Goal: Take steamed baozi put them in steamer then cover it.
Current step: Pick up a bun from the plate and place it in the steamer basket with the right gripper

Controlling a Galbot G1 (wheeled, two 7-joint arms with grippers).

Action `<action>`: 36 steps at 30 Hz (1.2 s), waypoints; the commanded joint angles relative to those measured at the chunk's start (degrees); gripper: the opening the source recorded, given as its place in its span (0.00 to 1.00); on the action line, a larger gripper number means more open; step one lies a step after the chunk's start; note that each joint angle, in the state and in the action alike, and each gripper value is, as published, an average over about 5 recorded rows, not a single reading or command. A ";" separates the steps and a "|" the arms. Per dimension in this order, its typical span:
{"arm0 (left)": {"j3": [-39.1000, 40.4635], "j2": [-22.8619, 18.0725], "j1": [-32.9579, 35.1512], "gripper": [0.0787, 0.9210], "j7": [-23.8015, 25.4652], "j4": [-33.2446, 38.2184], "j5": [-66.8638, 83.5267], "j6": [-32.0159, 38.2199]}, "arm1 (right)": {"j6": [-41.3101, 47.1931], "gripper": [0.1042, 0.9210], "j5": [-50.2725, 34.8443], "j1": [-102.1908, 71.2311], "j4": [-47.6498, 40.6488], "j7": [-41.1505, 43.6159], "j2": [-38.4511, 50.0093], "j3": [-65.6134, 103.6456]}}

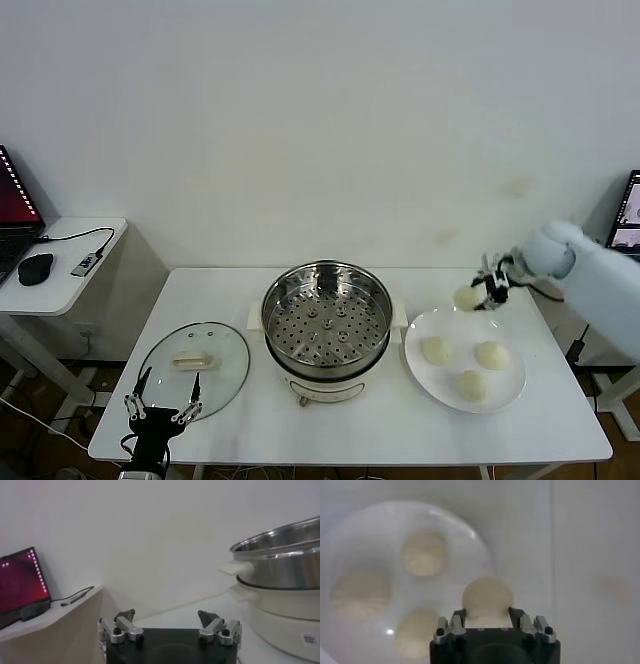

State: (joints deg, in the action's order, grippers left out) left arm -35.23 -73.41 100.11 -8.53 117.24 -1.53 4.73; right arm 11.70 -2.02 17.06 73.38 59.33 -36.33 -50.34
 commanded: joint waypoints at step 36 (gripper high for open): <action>-2.05 1.04 -0.13 0.88 0.01 0.24 10.55 -0.38 | -36.11 0.57 10.27 12.14 -11.50 -8.81 -35.46 -26.03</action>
State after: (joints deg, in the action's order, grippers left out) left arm -37.17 -72.48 100.05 -8.54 117.70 8.60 4.37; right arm -16.66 -0.69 31.75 67.25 52.28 -66.57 -75.71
